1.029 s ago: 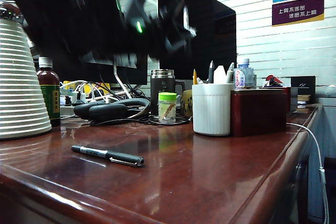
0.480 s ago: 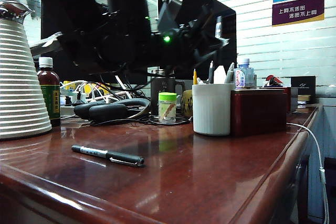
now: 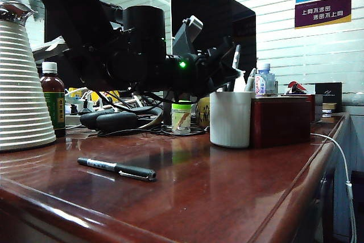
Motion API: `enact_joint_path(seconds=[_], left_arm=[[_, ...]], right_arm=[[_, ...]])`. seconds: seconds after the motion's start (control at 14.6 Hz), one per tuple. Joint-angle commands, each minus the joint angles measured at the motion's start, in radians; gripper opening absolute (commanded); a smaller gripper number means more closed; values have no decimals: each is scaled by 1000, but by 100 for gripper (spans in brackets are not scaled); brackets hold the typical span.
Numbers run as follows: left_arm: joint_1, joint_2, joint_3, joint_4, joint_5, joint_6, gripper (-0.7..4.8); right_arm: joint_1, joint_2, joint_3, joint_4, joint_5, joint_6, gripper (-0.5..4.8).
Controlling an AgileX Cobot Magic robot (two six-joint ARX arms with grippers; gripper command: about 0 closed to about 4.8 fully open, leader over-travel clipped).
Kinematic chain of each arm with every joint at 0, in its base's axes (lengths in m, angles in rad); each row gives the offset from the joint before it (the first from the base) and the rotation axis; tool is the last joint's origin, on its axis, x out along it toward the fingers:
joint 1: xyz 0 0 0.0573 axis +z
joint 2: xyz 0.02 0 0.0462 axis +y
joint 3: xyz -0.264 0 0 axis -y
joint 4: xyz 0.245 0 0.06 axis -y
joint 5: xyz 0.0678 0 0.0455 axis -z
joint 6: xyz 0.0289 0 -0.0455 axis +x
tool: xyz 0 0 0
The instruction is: Pick up all the pens on the desk and put them into the pen holder one by one.
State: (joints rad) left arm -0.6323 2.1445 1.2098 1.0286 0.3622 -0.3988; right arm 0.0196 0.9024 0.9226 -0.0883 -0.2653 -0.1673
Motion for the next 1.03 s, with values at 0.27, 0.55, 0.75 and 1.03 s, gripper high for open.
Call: enact_joint_path(seconds=[0.27, 0.55, 0.75, 1.03], left_arm=[[0, -4, 5, 59, -3, 7, 257], [0, -4, 5, 81, 0, 62, 288], [0, -4, 5, 80, 20, 145, 288], [0, -4, 5, 79, 31, 216, 287]], right_arm=[[-1, -4, -2, 9, -7, -2, 211], [-1, -3, -2, 9, -15, -2, 211], [-1, -3, -2, 9, -29, -2, 211], [-1, -3, -2, 9, -29, -2, 211]])
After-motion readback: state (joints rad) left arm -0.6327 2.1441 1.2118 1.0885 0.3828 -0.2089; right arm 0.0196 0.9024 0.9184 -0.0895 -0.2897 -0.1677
